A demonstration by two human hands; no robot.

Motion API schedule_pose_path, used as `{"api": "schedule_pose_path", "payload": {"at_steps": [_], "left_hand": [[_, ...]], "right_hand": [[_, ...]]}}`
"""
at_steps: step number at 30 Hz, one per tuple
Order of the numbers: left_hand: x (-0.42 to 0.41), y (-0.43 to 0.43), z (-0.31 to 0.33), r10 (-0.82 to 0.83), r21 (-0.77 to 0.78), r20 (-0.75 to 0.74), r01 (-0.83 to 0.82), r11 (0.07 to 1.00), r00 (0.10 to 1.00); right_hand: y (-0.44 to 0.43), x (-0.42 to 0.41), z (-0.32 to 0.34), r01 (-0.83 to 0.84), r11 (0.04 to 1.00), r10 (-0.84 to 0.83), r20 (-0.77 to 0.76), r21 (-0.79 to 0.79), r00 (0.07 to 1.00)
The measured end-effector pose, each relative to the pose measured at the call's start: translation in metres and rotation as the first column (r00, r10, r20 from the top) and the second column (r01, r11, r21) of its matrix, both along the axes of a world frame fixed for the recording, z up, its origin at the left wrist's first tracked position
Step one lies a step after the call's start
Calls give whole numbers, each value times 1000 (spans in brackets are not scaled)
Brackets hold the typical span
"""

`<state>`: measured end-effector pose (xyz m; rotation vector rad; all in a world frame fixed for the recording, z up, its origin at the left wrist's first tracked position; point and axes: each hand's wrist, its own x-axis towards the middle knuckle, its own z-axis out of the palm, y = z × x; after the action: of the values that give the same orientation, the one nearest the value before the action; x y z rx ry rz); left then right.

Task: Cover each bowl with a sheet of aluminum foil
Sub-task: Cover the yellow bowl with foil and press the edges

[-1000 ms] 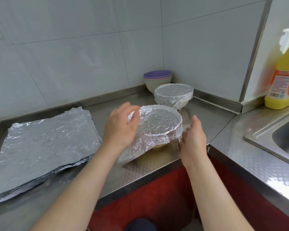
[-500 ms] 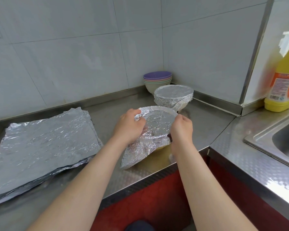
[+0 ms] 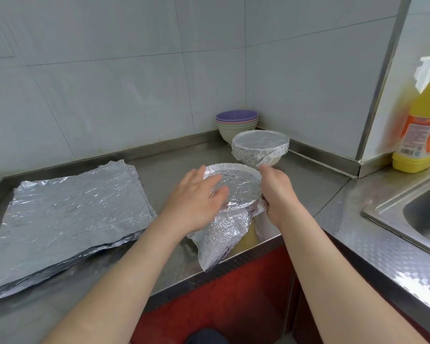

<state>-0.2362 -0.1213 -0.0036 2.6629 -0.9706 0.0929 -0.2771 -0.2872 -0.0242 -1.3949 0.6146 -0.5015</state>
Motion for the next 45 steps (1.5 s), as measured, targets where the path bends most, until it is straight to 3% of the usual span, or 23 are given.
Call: {"api": "schedule_pose_path", "payload": {"at_steps": [3,9,12,18,25,29,31,35,39,45], "left_hand": [[2,-2,-14,-57,105,32,53,993,998],[0,-4,-14,-46,150,64,36,988,997],[-2,-3,-12,-51,155,50,43,987,997],[-4,2,-13,-86,92,54,81,992,995],[-2,2,-15,-85,91,57,80,993,995],[-2,2,-15,-99,59,46,96,994,994],[-3,4,-16,-122,-47,34,124,991,992],[-7,11,-19,-168,-512,116,204,835,979],[-13,5,-24,-163,-519,275,289,805,948],[-18,-9,-26,-226,-409,317,347,844,921]], "right_hand": [[10,2,1,-6,995,2,-41,-97,999],[10,5,4,-22,983,4,-103,-184,995],[7,0,5,-76,993,70,-81,-86,994],[10,-3,1,11,988,-7,-28,156,1000],[19,7,1,32,995,-26,-54,99,998],[16,-1,6,-61,962,73,-35,264,997],[15,-6,4,-105,940,104,21,324,994],[11,-25,-5,-57,993,47,100,100,994],[26,-56,-22,106,989,-93,132,-100,987],[45,-54,-38,175,877,-159,75,-447,984]]}}
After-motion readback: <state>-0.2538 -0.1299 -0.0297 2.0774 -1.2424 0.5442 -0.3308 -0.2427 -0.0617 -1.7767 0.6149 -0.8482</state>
